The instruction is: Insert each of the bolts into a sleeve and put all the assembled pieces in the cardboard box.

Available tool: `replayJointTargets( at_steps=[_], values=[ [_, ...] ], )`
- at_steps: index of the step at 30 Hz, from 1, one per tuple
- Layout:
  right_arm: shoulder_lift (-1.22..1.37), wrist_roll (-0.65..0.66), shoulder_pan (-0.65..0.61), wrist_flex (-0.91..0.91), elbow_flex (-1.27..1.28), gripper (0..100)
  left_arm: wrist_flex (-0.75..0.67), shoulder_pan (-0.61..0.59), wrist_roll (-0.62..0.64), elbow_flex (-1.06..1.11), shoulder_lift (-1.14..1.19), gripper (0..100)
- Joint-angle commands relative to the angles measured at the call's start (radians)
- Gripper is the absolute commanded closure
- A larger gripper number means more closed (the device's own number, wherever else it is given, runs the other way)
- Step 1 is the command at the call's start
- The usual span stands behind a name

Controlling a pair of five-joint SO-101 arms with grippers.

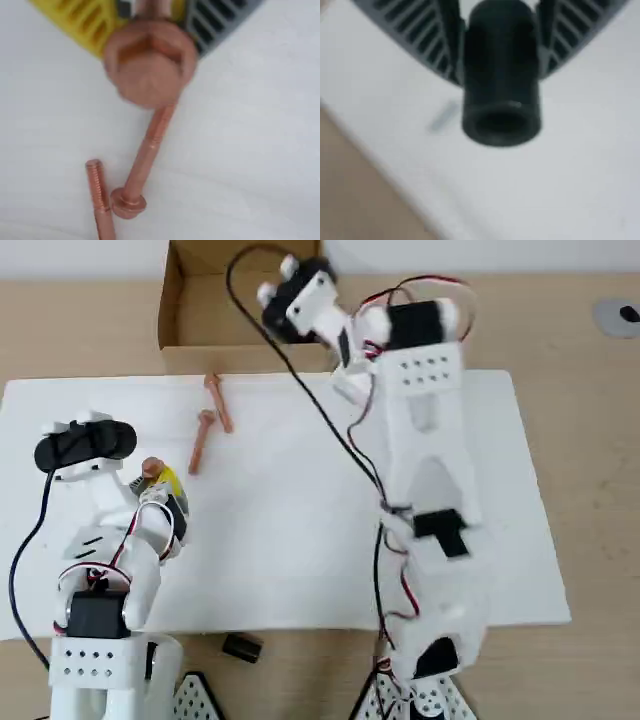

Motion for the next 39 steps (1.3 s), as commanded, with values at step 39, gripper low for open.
replayJointTargets(
  at_steps=[39],
  values=[
    [-2.241, -0.213, -0.062, -1.274, 2.555, 98.8, -0.232, 0.285, -0.344, -0.288, -0.091, 100]
  ],
)
